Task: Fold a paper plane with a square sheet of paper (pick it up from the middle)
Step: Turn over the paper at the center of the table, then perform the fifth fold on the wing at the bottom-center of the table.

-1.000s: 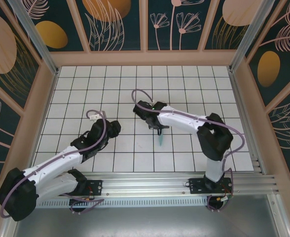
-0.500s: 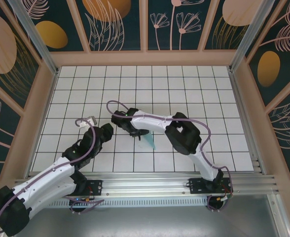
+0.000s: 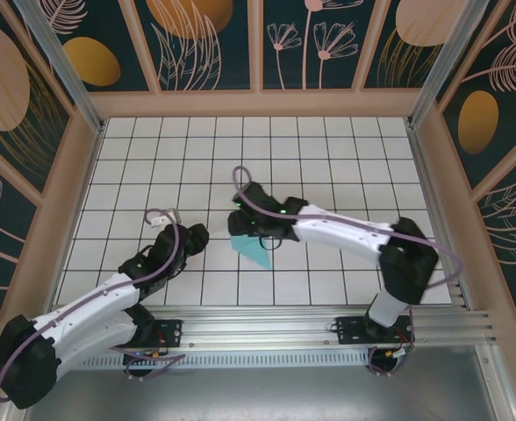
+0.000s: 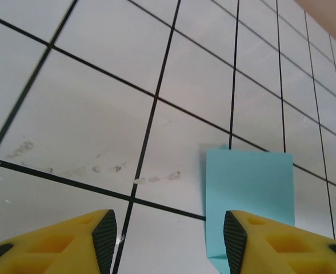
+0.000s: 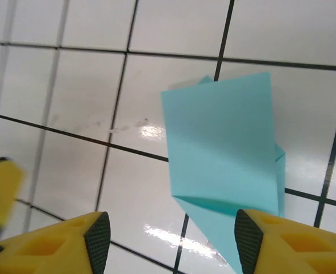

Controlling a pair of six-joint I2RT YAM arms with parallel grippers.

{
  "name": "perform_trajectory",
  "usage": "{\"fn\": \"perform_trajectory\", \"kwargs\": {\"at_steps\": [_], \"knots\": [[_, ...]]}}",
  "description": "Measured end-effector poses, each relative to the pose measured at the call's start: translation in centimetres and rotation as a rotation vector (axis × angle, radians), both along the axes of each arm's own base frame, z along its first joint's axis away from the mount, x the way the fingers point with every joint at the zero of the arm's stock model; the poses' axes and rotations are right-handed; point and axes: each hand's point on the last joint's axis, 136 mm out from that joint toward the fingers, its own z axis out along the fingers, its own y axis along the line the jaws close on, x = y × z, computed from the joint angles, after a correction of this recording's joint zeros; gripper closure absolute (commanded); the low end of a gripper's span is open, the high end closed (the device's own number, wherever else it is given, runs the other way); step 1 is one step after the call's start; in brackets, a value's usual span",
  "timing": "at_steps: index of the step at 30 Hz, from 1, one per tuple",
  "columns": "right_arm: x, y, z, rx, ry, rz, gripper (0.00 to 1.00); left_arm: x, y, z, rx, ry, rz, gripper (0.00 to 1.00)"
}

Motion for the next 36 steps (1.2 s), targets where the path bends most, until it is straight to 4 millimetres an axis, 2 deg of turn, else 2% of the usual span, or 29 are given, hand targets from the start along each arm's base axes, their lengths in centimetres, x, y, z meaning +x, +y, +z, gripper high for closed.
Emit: {"fn": "perform_trajectory", "kwargs": {"at_steps": [2, 3, 5, 8, 11, 15, 19, 25, 36], "knots": [[0.6, -2.0, 0.2, 0.099, 0.014, -0.031, 0.56, -0.1, -0.7, -0.7, -0.001, 0.026, -0.032, 0.44], [0.8, -3.2, -0.2, 0.140, 0.028, -0.047, 0.65, -0.1, -1.1, -1.0, -0.003, 0.039, -0.048, 0.44], [0.8, -5.0, -1.4, 0.195, 0.064, -0.063, 0.76, -0.1, -1.8, -1.7, -0.008, 0.069, -0.076, 0.44], [-0.6, -5.6, -3.2, 0.233, 0.129, -0.021, 0.85, 0.0, -3.1, -2.3, -0.025, 0.107, -0.119, 0.44], [-1.8, -4.8, -3.3, 0.281, 0.165, 0.044, 0.86, 0.2, -4.5, -2.9, -0.044, 0.140, -0.159, 0.44], [-2.2, -3.6, -2.8, 0.339, 0.175, 0.098, 0.87, 0.4, -5.6, -3.6, -0.057, 0.177, -0.192, 0.44], [-2.3, -2.9, -4.7, 0.335, 0.225, 0.119, 0.88, 0.6, -6.5, -3.7, -0.078, 0.187, -0.213, 0.43], [-2.5, -2.9, -8.1, 0.291, 0.298, 0.108, 0.88, 0.6, -7.2, -4.1, -0.096, 0.212, -0.231, 0.43], [-1.2, -3.0, -8.9, 0.325, 0.289, 0.095, 0.87, 0.5, -7.7, -4.8, -0.101, 0.245, -0.244, 0.42]]}}
